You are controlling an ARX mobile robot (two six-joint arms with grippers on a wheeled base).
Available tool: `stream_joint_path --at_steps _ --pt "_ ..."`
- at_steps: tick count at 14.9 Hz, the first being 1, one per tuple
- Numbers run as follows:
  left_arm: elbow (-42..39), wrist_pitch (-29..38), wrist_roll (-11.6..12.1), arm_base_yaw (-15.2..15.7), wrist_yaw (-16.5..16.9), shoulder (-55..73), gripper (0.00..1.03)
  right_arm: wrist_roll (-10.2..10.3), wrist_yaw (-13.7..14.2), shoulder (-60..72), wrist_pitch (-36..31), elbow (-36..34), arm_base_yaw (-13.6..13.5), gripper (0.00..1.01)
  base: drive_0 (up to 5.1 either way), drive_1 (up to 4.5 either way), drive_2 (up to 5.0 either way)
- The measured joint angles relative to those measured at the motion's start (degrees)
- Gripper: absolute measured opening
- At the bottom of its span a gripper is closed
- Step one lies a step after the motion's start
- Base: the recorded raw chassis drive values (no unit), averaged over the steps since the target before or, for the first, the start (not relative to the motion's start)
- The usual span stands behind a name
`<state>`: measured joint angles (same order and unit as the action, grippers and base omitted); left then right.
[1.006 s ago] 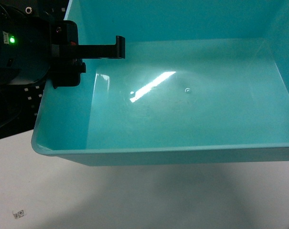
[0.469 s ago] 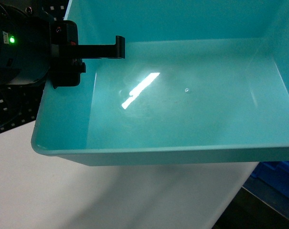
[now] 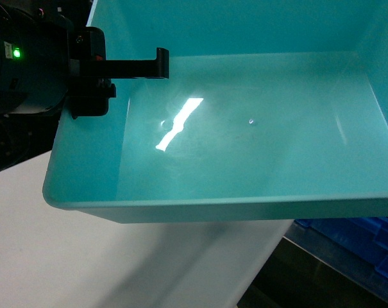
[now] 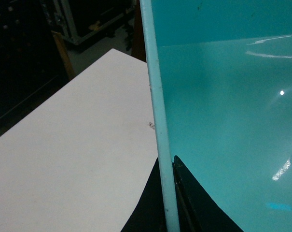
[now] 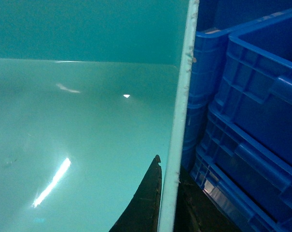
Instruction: Stack blue boxes stably on right
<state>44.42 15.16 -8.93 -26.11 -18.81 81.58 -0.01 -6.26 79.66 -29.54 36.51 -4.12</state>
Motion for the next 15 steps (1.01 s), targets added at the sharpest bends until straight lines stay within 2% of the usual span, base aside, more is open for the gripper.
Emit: stream_joint_path --at_steps 15 --pt "0.0 0.0 0.0 0.0 0.0 0.0 0.02 0.0 0.0 0.0 0.0 0.0 0.0 0.07 -1.6 -1.56 -1.6"
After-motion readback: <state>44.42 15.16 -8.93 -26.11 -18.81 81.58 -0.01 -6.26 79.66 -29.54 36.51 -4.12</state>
